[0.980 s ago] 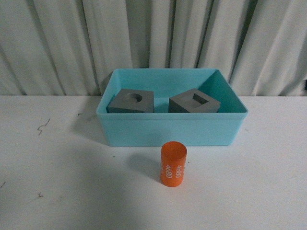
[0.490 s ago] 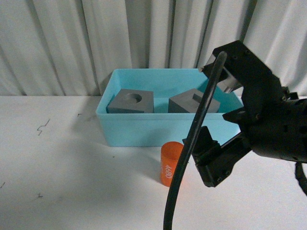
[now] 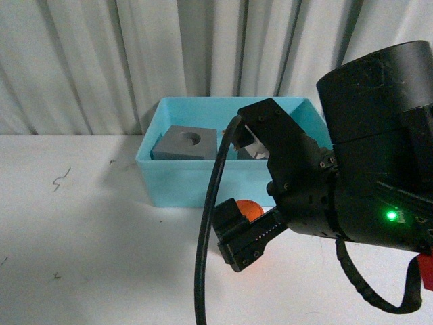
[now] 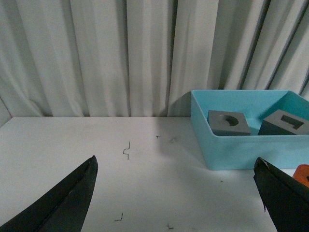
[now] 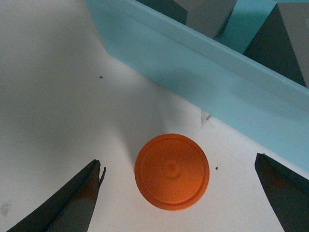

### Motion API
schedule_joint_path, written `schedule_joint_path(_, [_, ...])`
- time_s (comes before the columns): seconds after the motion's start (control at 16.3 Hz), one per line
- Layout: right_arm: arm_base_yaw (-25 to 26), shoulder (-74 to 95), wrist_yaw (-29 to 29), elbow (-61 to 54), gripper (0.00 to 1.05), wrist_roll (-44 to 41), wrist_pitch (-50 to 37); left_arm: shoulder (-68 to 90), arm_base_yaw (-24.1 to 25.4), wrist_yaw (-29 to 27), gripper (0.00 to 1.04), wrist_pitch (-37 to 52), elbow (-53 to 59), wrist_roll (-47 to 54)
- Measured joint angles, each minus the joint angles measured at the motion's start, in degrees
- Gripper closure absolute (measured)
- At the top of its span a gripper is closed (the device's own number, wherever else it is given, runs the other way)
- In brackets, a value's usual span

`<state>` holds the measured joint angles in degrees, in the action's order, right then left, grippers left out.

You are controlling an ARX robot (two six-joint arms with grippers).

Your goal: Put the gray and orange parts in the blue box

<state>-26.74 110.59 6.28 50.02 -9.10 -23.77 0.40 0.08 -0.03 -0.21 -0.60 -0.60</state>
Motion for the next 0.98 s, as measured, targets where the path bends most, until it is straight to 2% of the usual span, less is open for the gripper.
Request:
schedule_joint_path(0.67, [-1.84, 5.95, -3.93, 3.93, 0.08, 0.0, 1.16, 0.0, 0.0, 0.0, 0.07, -0.02, 0.02, 0.0])
schedule_joint_path(0.74, [-1.84, 6.08, -3.98, 4.09, 0.13, 0.13, 1.05, 0.0, 0.0, 0.02, 0.07, -0.02, 0.02, 0.0])
schedule_joint_path(0.86, [-2.1, 6.43, -4.42, 4.37, 0.32, 0.26, 0.96, 0.0, 0.0, 0.0, 0.07, -0.02, 0.02, 0.0])
schedule_joint_path(0.92, [-2.49, 6.47, -4.57, 4.37, 0.54, 0.26, 0.74, 0.0, 0.0, 0.0, 0.07, 0.0, 0.02, 0.0])
schedule_joint_path(0.98, [-2.51, 6.47, -4.55, 4.37, 0.57, 0.35, 0.66, 0.0, 0.0, 0.0, 0.07, -0.02, 0.02, 0.0])
